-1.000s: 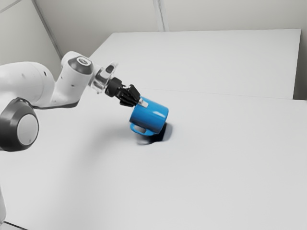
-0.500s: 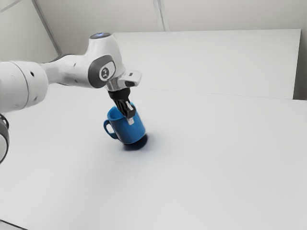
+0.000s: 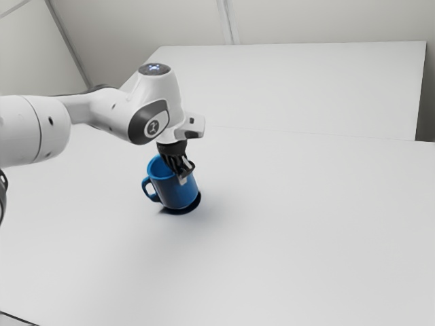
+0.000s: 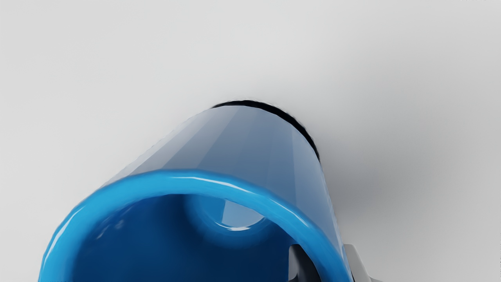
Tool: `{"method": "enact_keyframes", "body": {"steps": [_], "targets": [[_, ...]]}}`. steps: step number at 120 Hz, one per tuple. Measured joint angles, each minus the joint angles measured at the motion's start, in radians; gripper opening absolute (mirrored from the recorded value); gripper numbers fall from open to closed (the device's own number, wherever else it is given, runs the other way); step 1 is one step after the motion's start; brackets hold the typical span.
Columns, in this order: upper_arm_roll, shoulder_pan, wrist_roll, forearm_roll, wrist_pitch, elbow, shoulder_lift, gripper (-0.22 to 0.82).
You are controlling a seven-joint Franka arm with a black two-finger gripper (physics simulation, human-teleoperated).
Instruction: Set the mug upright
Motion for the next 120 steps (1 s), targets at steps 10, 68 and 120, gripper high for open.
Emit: {"method": "enact_keyframes", "body": {"steps": [10, 68, 120], "targets": [[-0.031, 0.041, -0.031, -0.003, 0.002, -0.003, -0.001, -0.12], [-0.063, 0.099, -0.146, -0.056, 0.005, -0.002, 0.024, 0.00], [-0.159, 0.194, -0.168, -0.067, -0.046, 0.130, -0.044, 0.52]]}}
